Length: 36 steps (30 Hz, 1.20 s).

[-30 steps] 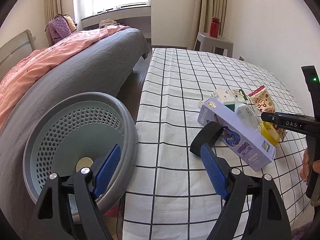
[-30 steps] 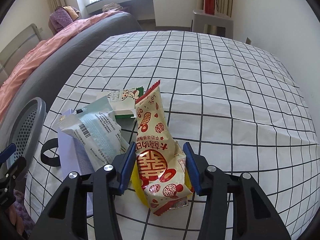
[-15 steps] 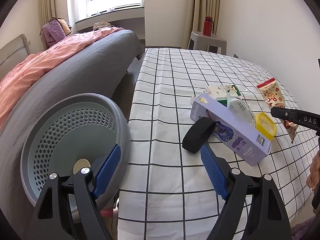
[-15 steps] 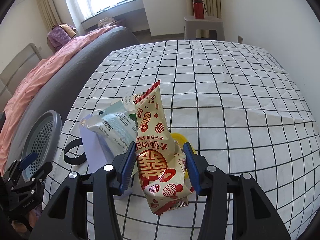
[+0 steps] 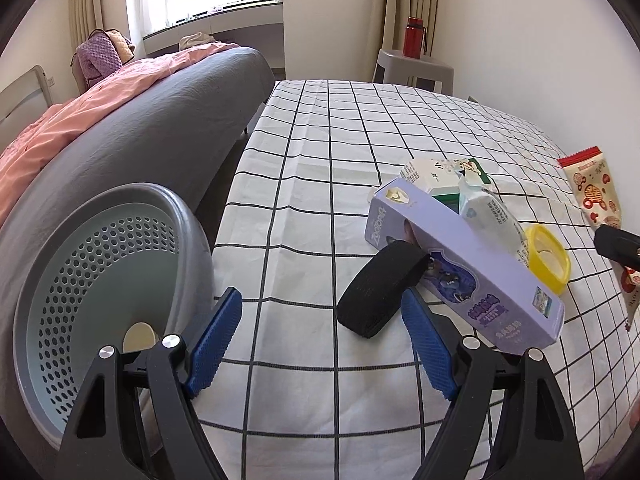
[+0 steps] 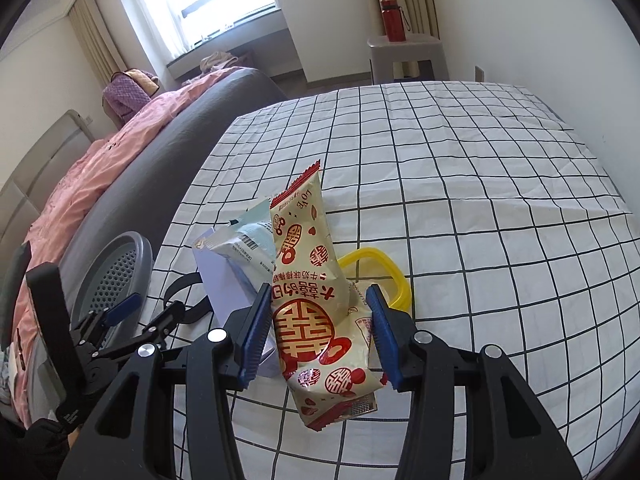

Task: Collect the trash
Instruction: 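Grasp the snack wrapper with the right gripper while the left grasps the black strap, then carry the wrapper and strap over the grey basket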

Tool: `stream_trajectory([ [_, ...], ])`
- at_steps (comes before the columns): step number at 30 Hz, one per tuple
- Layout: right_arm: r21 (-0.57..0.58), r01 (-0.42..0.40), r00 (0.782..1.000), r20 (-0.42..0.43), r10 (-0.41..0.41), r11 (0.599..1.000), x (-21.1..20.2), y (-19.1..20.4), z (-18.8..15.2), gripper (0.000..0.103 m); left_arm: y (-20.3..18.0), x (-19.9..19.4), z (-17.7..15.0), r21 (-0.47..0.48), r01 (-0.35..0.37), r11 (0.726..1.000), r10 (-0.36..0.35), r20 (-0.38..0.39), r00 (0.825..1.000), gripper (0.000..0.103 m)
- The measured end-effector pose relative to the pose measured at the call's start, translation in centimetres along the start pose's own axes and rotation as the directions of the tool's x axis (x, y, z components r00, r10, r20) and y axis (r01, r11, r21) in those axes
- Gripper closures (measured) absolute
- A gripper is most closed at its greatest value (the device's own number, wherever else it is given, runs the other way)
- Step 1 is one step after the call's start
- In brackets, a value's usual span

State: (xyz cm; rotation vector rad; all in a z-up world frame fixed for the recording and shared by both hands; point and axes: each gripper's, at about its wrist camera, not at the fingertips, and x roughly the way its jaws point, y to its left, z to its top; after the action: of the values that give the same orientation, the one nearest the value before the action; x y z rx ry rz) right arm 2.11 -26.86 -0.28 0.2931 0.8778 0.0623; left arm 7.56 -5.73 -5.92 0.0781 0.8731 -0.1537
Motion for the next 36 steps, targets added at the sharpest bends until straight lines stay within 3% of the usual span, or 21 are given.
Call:
stream_trajectory([
  [3, 0.006, -0.011, 1.0, 0.007, 0.011, 1.0, -0.3, -0.3, 0.1, 0.056, -0.5, 1.2, 0.4, 0.0, 0.0, 1.0, 0.0, -0.018, 1.0, 0.026],
  [5, 0.007, -0.015, 1.0, 0.01, 0.015, 1.0, -0.4, -0.3, 0.2, 0.056, -0.7, 1.6, 0.5, 0.001, -0.001, 1.0, 0.001, -0.029, 1.0, 0.037],
  [7, 0.008, -0.018, 1.0, 0.009, 0.018, 1.0, -0.4, -0.4, 0.2, 0.056, -0.8, 1.9, 0.6, 0.001, 0.018, 1.0, -0.018, -0.044, 0.999, 0.06],
  [10, 0.004, -0.02, 1.0, 0.004, 0.02, 1.0, -0.3, -0.4, 0.1, 0.056, -0.7, 2.1, 0.4, -0.003, 0.029, 1.0, -0.029, -0.059, 0.998, 0.084],
  [15, -0.005, -0.027, 1.0, 0.007, 0.027, 1.0, -0.4, 0.0, 0.1, 0.056, 0.0, 1.2, 0.1, -0.01, 0.048, 0.999, -0.048, -0.061, 0.997, 0.1],
  [24, -0.067, -0.072, 0.997, 0.019, 0.074, 0.995, -1.5, 3.3, -0.2, 0.056, 3.2, -3.7, 0.8, -0.025, 0.021, 0.999, -0.021, 0.024, 0.999, 0.1],
  [31, -0.164, -0.137, 0.99, 0.014, 0.141, 0.977, -1.5, 9.1, -0.1, 0.056, 6.9, -7.4, 0.8, -0.017, -0.03, 0.999, 0.032, 0.083, 0.996, 0.1],
  [36, -0.231, -0.191, 0.981, -0.009, 0.194, 0.954, -0.4, 13.7, 0.0, 0.056, 10.0, -8.9, 0.5, -0.024, -0.092, 0.995, 0.094, 0.082, 0.992, 0.1],
])
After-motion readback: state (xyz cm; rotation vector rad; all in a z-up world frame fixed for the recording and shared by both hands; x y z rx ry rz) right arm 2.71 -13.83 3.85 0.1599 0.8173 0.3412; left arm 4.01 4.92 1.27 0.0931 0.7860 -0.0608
